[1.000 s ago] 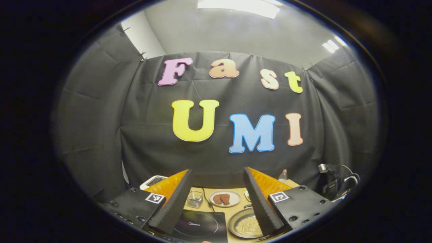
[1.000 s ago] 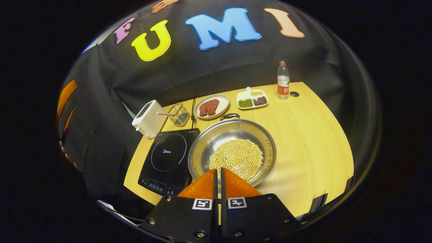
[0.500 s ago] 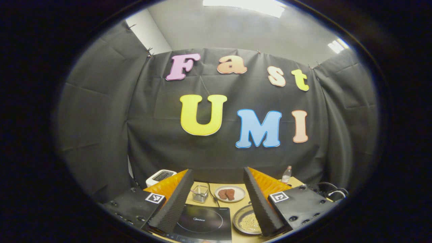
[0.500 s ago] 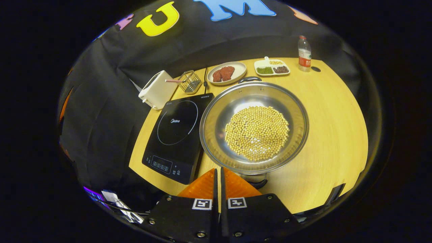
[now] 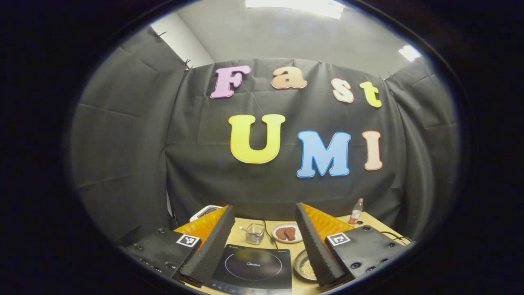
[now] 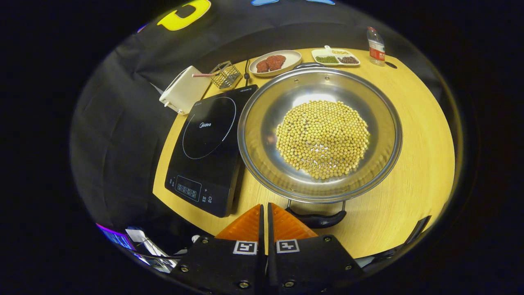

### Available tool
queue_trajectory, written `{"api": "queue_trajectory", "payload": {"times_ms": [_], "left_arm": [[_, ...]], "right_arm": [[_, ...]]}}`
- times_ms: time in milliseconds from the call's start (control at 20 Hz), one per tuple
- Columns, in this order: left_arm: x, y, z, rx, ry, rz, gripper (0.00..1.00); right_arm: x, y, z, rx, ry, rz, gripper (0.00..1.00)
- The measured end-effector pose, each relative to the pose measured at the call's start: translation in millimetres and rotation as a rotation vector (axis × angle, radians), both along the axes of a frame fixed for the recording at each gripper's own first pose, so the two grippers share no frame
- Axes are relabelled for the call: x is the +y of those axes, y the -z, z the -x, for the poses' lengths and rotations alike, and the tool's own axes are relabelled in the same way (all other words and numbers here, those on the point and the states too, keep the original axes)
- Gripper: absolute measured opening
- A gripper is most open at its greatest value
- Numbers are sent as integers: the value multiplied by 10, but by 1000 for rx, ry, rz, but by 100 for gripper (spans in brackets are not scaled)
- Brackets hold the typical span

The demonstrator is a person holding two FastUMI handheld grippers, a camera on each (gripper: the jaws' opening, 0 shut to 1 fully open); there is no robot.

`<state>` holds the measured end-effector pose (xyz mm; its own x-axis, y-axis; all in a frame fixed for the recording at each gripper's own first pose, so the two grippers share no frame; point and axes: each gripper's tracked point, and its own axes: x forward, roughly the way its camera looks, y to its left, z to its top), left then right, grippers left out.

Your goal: First push the handle of the pot to place it horizontally, then grasp the pot with both hands and set it on the induction cooktop.

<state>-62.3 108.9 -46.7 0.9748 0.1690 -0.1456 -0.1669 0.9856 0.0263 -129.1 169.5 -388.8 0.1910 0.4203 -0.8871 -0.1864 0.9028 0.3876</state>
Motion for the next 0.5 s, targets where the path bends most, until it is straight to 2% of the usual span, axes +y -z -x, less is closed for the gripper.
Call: {"api": "queue_trajectory", "payload": {"times_ms": [200,500], "left_arm": [[36,13,16,8,-10,-5,95],[2,45,-9,18,-3,-5,96]], "right_arm": [[-19,144,-18,22,23,13,3],[-27,201,-50,48,93,-35,3]]}}
